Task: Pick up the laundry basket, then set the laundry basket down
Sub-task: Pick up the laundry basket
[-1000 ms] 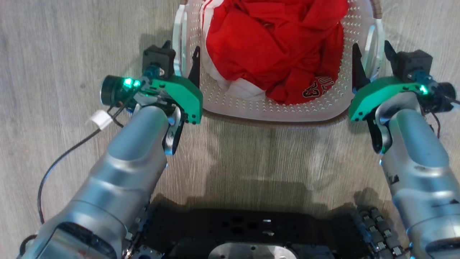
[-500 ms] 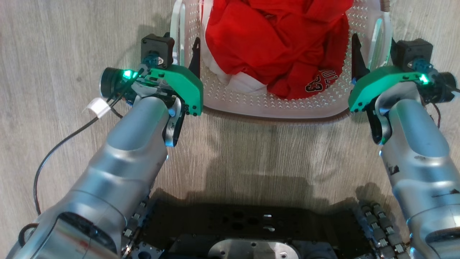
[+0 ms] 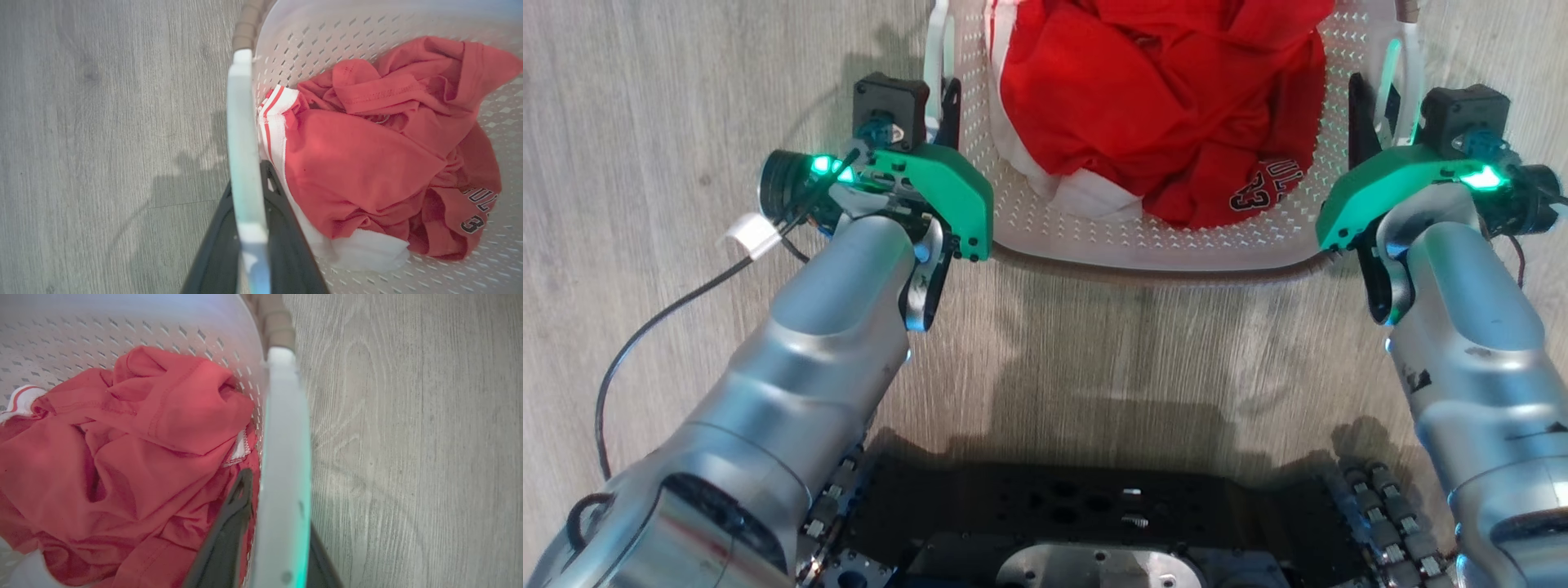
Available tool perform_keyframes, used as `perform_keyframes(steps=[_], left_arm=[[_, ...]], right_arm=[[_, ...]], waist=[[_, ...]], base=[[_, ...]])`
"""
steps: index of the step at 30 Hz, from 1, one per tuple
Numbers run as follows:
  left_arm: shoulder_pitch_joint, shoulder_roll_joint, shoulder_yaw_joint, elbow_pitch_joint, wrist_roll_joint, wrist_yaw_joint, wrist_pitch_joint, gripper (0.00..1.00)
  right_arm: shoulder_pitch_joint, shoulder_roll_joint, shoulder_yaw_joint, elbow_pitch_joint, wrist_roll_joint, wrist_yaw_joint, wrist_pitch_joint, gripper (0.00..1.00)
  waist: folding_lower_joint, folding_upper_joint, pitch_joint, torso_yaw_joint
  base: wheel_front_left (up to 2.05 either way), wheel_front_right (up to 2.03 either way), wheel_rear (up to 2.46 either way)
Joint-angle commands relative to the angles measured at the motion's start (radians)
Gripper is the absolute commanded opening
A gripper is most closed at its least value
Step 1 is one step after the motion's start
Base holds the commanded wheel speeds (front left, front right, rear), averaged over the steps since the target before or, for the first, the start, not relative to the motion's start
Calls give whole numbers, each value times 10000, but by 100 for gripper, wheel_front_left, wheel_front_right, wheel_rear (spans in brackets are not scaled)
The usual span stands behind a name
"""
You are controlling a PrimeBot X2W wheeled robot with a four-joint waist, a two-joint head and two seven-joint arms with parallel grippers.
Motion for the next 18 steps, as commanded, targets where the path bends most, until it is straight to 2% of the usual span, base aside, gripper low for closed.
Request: perform_keyframes(steps=[1, 18], left_arm=[[219, 210, 48, -143, -47, 92, -53, 0], [843, 210, -457, -133, -669, 234, -53, 0]], right_arm=[[369, 112, 247, 1, -62, 25, -47, 0], [365, 372, 443, 1201, 12, 25, -47, 0]], waist=[[0, -1, -48, 14], [0, -1, -1067, -48]], base=[[0, 0, 0], [0, 0, 0]])
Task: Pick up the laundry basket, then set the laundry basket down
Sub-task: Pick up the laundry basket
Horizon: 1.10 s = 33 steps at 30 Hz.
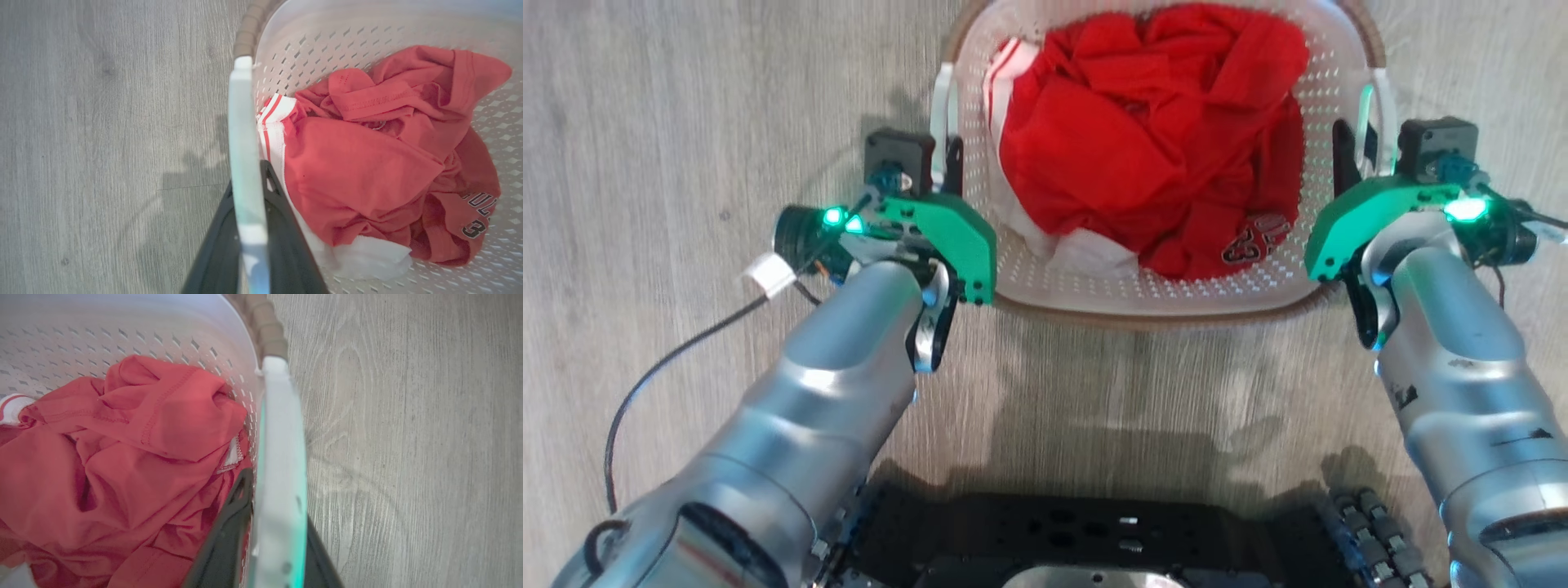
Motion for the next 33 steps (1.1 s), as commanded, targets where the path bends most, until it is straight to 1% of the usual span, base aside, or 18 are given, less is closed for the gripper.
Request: perform_keyframes(steps=[1, 4, 13, 16, 21, 22, 23, 24, 33], left_arm=[[263, 212, 36, -128, -13, -18, -67, 0], [435, 212, -65, -54, -89, -24, -67, 0], [1289, 212, -313, 513, -320, -117, -67, 0], [1617, 212, -438, 717, -430, -191, -67, 0], [2213, 212, -744, 1076, -767, -344, -67, 0], [2213, 212, -744, 1076, -767, -344, -67, 0], [2430, 212, -953, 1266, -960, -447, -62, 0], [2430, 212, -953, 1266, -960, -447, -62, 0], [3090, 212, -1685, 1709, -1827, -651, 329, 0]], right_arm=[[508, 263, 312, 8, 4, 25, -47, 0], [594, 312, 350, 279, 42, 25, -47, 0], [959, 467, 758, 1715, 407, 25, -47, 0], [1180, 475, 1261, 2058, 1008, 25, 15, 0], [1614, 478, 2273, 2251, 2052, 25, 414, 0], [1614, 478, 2273, 2251, 2052, 25, 414, 0], [1777, 478, 2626, 2296, 2375, 25, 589, 0], [1777, 478, 2626, 2296, 2375, 25, 589, 0], [2518, 479, 4001, 2231, 3591, 25, 1160, 0]], waist=[[0, -1, -212, -31], [0, -1, -552, -63], [0, -1, -2058, -316], [0, -1, -2563, -348], [0, -1, -3433, -440], [0, -1, -3433, -440], [0, -1, -3765, -464], [0, -1, -3765, -464], [0, -1, -5174, -536]], base=[[0, 0, 0], [0, 0, 0], [0, 0, 0], [0, 0, 0], [0, 0, 0], [0, 0, 0], [0, 0, 0], [0, 0, 0], [0, 0, 0]])
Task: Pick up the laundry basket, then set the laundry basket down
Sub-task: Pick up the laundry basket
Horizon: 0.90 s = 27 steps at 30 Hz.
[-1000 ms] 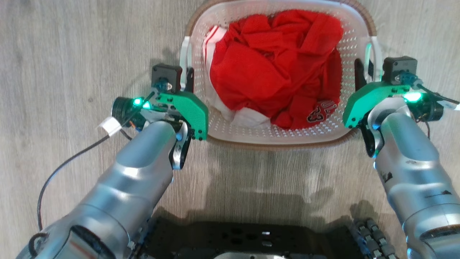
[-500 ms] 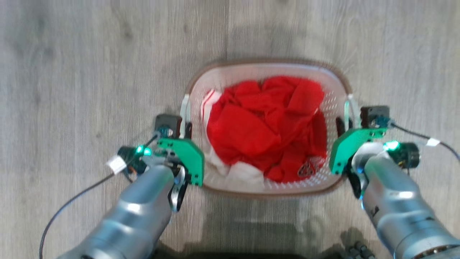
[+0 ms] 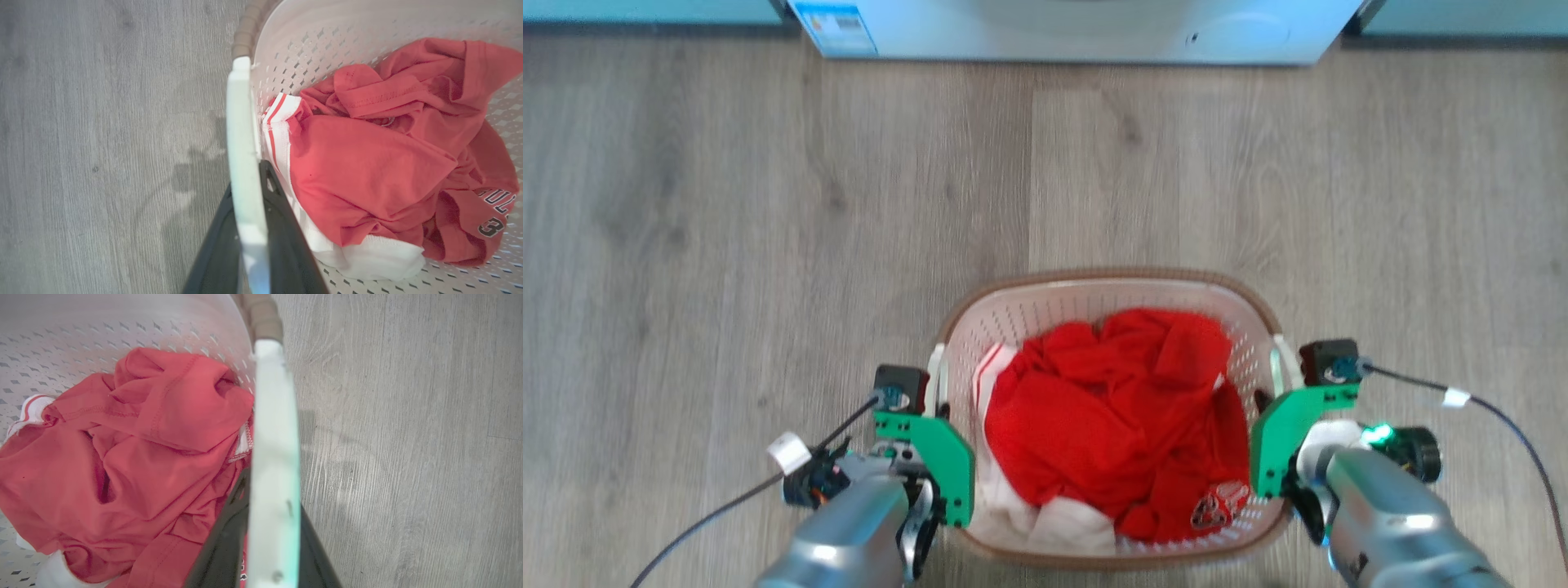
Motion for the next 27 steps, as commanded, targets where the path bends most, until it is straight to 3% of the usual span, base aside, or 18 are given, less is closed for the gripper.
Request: perform_keyframes(steps=[1, 14, 27], left_arm=[[16, 223, 24, 20, -58, -27, -33, 0], [623, 223, -607, 631, -610, -336, 81, 0], [808, 223, -931, 1060, -931, -665, -56, 0]], right_arm=[[400, 109, 432, -150, 96, 25, 59, 0], [1080, 110, 1816, -171, 1387, 25, 263, 0], [1245, 110, 2747, 96, 2359, 25, 200, 0]], waist=[[2, -1, -547, -61], [2, -1, -2305, -282], [2, -1, -3192, -345]], base=[[0, 0, 0], [0, 0, 0], [0, 0, 0]])
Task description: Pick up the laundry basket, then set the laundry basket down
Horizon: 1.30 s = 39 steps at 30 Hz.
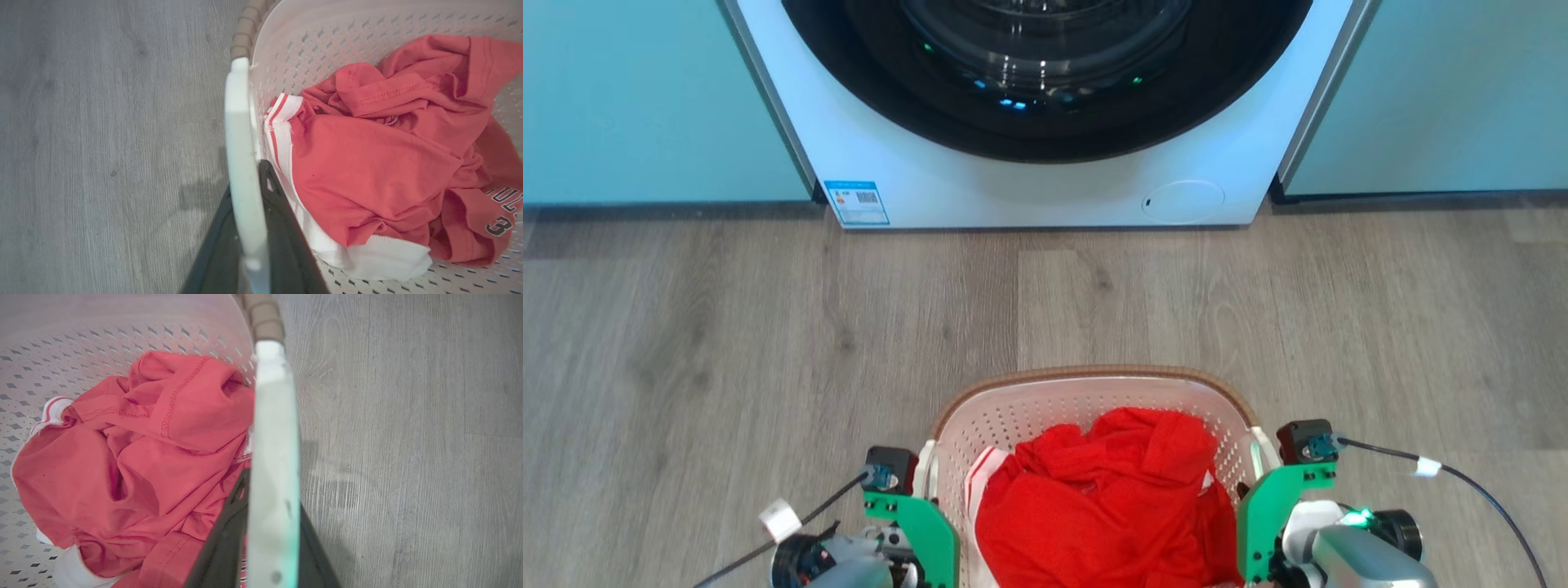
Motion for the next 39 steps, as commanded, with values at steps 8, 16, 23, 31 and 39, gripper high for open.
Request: perform_keyframes(steps=[8, 16, 23, 31, 39], left_arm=[[-249, 233, -106, 101, -134, -25, -173, 0], [-139, 233, -255, 47, -229, 29, -103, 0], [-53, 233, -365, -52, -324, 152, -61, 0], [-94, 233, -442, -106, -436, 246, -41, 0], [-151, 233, -534, -180, -535, 320, -29, 0]], right_arm=[[201, 72, 778, 8, 472, 25, -152, 0], [205, 72, 1151, 119, 821, 25, -234, 0], [258, 72, 1501, 157, 1137, 25, -306, 0], [211, 72, 1814, 215, 1396, 25, -432, 0], [32, 72, 2063, 304, 1683, 25, -483, 0]], waist=[[1, -1, -314, -72], [1, -1, -481, -58], [1, -1, -619, -53], [1, -1, -600, -108], [1, -1, -520, -136]], base=[[0, 0, 0], [0, 0, 0], [0, 0, 0], [0, 0, 0], [0, 0, 0]])
